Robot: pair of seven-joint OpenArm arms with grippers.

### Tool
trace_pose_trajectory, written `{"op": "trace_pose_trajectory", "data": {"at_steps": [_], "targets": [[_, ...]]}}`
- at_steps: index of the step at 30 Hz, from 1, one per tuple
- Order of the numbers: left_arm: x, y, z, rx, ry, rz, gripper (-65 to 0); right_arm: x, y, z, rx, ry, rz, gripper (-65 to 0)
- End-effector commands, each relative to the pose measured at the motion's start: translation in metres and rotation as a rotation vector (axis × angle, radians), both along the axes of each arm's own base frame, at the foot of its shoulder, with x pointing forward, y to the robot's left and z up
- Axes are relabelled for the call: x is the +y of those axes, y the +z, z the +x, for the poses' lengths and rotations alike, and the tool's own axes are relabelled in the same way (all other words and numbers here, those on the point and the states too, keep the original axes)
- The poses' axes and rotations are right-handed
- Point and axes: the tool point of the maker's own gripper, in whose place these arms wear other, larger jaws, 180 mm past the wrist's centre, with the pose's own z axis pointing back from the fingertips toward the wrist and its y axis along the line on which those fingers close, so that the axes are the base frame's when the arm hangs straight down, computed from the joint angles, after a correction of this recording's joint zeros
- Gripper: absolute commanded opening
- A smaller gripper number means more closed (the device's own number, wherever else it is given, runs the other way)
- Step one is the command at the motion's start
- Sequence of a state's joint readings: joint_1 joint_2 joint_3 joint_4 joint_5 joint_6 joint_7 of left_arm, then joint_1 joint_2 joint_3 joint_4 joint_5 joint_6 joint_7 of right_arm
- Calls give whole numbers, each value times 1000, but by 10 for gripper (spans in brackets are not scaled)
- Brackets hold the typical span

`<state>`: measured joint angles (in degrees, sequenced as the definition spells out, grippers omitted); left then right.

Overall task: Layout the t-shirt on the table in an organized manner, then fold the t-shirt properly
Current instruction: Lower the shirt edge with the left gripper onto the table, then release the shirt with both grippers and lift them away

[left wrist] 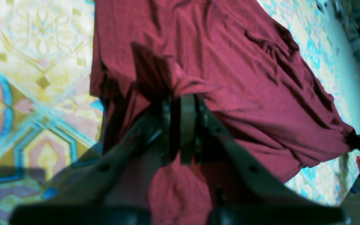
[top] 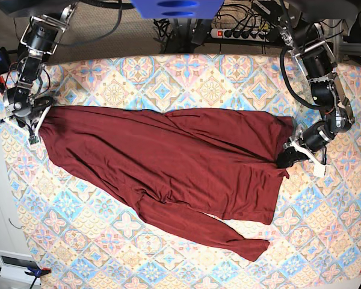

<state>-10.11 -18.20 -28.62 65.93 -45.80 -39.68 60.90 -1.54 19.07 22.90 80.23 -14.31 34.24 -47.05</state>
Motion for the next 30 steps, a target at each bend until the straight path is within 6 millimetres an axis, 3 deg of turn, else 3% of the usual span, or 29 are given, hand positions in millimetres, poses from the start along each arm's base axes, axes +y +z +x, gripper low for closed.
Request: {"op": "trace_pose_trajectory", "data": {"at_steps": [1, 6, 11, 14, 16, 24, 26, 30], "targets": [[10, 22, 13, -81, 28, -2, -650, -10, 13, 9, -37, -4, -21, -612], [17, 4, 10, -18, 56, 44, -650, -10, 8, 6, -22, -8, -15, -599], [-14, -21, 1, 76, -105, 161, -650, -10, 10, 7, -29, -7, -19, -449], [-18, -29, -11, 148, -228, 263, -592, -11, 11, 8, -32, -7, -20, -418], [-21, -25, -16, 154, -285, 319, -528, -11, 12, 8, -35, -9, -20, -418], [19, 9, -38, 158, -359, 467, -268, -11, 24, 14, -71, 1, -36, -416], [24, 24, -38, 139, -365, 451, -239, -10, 31, 18, -90, 9, -46, -418], [23, 35, -44, 114, -373, 378, -240, -8, 50, 27, -140, 28, -73, -418]]}}
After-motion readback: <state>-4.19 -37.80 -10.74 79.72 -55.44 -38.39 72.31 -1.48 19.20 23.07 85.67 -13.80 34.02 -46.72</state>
